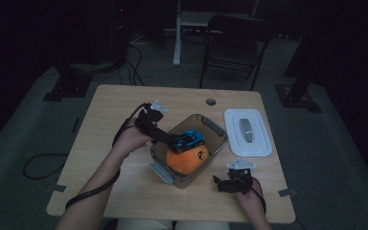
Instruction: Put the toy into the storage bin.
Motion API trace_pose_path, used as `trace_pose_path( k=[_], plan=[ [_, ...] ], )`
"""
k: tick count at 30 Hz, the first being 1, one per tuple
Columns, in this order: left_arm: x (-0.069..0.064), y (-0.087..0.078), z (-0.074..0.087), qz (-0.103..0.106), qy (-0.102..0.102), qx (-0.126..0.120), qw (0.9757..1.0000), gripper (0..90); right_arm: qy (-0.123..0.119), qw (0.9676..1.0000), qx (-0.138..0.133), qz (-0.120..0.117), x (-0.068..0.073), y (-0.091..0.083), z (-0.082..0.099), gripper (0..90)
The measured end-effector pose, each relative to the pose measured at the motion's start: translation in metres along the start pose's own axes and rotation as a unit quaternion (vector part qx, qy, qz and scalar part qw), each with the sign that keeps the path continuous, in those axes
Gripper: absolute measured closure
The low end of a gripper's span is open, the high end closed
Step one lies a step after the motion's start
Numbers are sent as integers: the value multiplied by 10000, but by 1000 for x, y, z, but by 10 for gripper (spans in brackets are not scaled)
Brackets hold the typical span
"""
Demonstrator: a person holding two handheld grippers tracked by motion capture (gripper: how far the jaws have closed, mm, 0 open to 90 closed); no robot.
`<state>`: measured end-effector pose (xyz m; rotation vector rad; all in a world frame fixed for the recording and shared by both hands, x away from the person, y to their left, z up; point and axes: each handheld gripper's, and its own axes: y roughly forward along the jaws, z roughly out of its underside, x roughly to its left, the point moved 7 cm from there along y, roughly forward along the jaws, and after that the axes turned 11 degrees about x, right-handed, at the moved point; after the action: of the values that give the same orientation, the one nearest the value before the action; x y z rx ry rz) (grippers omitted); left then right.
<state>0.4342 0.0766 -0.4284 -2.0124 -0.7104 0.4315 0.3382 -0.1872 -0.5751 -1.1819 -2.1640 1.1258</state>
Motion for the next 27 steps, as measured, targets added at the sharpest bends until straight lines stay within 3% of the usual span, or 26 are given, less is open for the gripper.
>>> trace_pose_path(
  k=[3, 9, 16, 20, 27],
  plan=[
    [9, 3, 8, -68, -83, 20, 9999, 13, 0, 10000, 5, -9, 0, 0, 0, 111],
    [21, 2, 15, 30, -334, -194, 9992, 13, 5, 10000, 10, -19, 0, 0, 0, 111],
    [40, 4, 26, -320, -575, -218, 9976, 13, 6, 10000, 10, -23, 0, 0, 0, 111],
    [52, 16, 37, -502, -660, -43, 9965, 13, 5, 10000, 11, -19, 0, 0, 0, 111],
    [65, 39, 55, -392, -851, 40, 9956, 13, 22, 10000, 3, 4, -1, 0, -1, 111]
  ],
)
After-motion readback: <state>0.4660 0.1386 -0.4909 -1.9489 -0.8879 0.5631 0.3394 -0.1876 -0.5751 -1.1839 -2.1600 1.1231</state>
